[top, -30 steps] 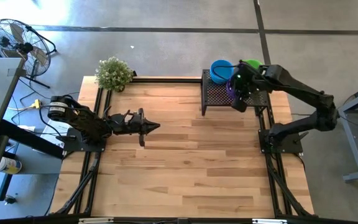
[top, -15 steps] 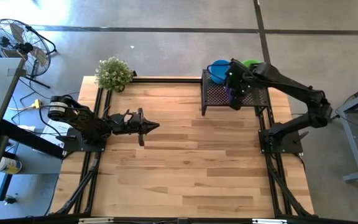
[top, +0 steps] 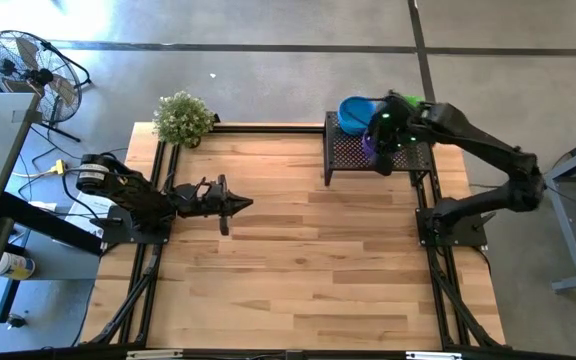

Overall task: Pick & Place Mini bowls
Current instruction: Stack the dark blue bowl on top of the dark blue bowl on the shelf, then return to Home Position

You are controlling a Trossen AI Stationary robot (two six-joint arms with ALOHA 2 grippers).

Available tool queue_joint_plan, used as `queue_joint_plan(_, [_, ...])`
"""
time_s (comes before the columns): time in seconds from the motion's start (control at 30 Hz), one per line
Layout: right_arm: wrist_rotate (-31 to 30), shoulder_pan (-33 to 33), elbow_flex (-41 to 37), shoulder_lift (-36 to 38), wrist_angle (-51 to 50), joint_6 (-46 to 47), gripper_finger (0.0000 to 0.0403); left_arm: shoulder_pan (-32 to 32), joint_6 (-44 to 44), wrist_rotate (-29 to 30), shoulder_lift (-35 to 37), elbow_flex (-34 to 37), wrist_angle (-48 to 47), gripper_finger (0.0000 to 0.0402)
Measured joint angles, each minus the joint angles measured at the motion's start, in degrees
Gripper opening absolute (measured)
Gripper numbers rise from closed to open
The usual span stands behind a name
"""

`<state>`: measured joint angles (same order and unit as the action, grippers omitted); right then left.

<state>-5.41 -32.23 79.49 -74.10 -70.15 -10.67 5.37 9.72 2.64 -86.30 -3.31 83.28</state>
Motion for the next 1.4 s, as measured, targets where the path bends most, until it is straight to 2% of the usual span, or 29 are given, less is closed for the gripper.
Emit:
queue_joint_plan(0.1, [3.4,0.0,-3.76,5.66,9.3,-1.59,0.0059,0.0,-0.07,1.68,1.67,1.77,-0.04,0.0001])
queue_joint_plan(0.27, [11.03,0.14,-17.12,16.3,27.87,-1.88,0.0007,0.02,-1.87,3.71,4.45,2.57,-1.69,0.0001])
queue_joint_plan(0.43, [19.24,0.79,-31.38,24.49,47.45,0.19,0.001,0.04,-2.35,2.71,7.07,2.61,-4.33,0.0001])
queue_joint_plan(0.6, [20.35,4.05,-45.01,29.67,66.59,0.14,0.0002,0.88,-3.43,0.13,11.52,2.68,-8.03,0.0001])
queue_joint_plan(0.73, [20.54,6.48,-54.48,31.67,78.28,1.73,0.0002,5.08,-2.82,-3.27,15.82,2.71,-16.96,0.0001])
queue_joint_plan(0.83, [18.4,8.34,-59.15,32.83,83.26,3.95,0.0001,8.75,-2.39,-5.06,20.34,2.71,-21.12,0.0001])
queue_joint_plan(1.0, [9.99,12.72,-65.36,34.6,89.86,4.64,0.0001,13.91,-2.41,-8.58,27.2,2.71,-27.84,0.0001])
queue_joint_plan(1.1, [8.9,15.24,-68.97,36.21,94.34,5.62,0.0001,15.96,-3.07,-8.6,31.54,2.71,-34.16,0.0001])
queue_joint_plan(1.23, [8.87,17.04,-72.16,40.41,94.18,6.54,0.0,17.51,-3.57,-9.76,38.82,2.68,-42.07,0.0001])
queue_joint_plan(1.4, [8.8,16.98,-74.26,48.61,88.57,7.93,0.0,17.53,-4.04,-9.38,47.58,2.68,-51.6,0.0001])
